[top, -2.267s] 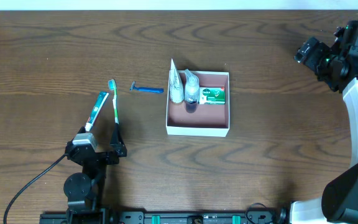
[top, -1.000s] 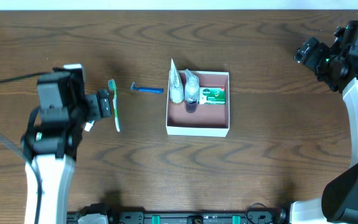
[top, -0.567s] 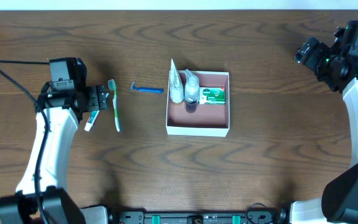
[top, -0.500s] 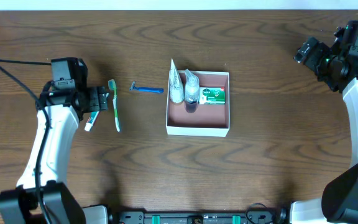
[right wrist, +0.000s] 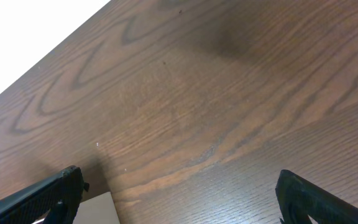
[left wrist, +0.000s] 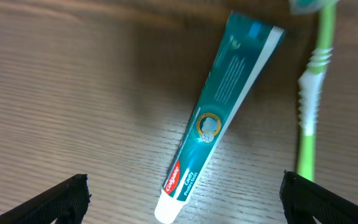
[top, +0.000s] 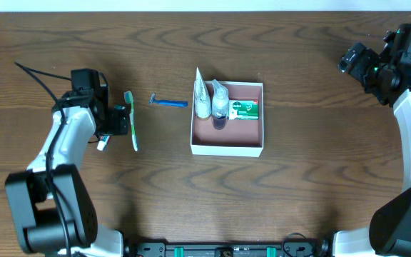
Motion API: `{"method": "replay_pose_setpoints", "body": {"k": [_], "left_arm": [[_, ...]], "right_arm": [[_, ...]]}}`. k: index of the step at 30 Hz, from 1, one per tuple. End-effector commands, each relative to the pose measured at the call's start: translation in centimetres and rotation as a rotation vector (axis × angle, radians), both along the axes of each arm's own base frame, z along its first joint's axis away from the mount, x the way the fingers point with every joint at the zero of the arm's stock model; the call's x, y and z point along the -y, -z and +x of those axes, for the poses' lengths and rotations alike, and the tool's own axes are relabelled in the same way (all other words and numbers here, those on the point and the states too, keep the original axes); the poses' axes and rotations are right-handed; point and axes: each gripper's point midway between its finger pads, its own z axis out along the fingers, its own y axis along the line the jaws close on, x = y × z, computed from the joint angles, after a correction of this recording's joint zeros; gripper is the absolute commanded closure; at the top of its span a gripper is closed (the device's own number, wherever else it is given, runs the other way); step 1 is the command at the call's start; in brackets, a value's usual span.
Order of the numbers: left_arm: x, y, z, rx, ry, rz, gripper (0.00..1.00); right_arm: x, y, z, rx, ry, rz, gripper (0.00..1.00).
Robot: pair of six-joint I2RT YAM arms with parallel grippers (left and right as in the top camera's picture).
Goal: Pack container
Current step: 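Move the left gripper to the green toothpaste tube and grasp it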
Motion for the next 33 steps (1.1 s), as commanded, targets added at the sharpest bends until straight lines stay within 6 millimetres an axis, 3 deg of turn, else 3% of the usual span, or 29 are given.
{"method": "replay_pose_setpoints", "body": {"k": [1,6,11,17,33], "left_arm": [[-0.1,1.3,0.0,-0.039,0.016,-0.007,0.02],[0.4,2.7,-0.2,-0.071,0.022,-0.038,0.01],[0.3,2.7,0.6,-0.042,0.022,-0.033,0.21],[0.1,2.7,1.6,0.009,0.023,-0.025,0.21],[0.1,5.0,1.5,-0.011,0.034,-0.025,0.21]], "right_arm": [[0.4,-1.2,0.1,0.029,0.002,-0.019,0.01],[0.4,-1.2,0.1,0.029,0.002,-0.019,0.01],[0.4,-1.2,0.1,0.029,0.002,-0.019,0.01],[0.4,-1.2,0.1,0.029,0.002,-0.019,0.01],[0.4,-1.2,0.1,0.029,0.002,-0.019,0.01]]}}
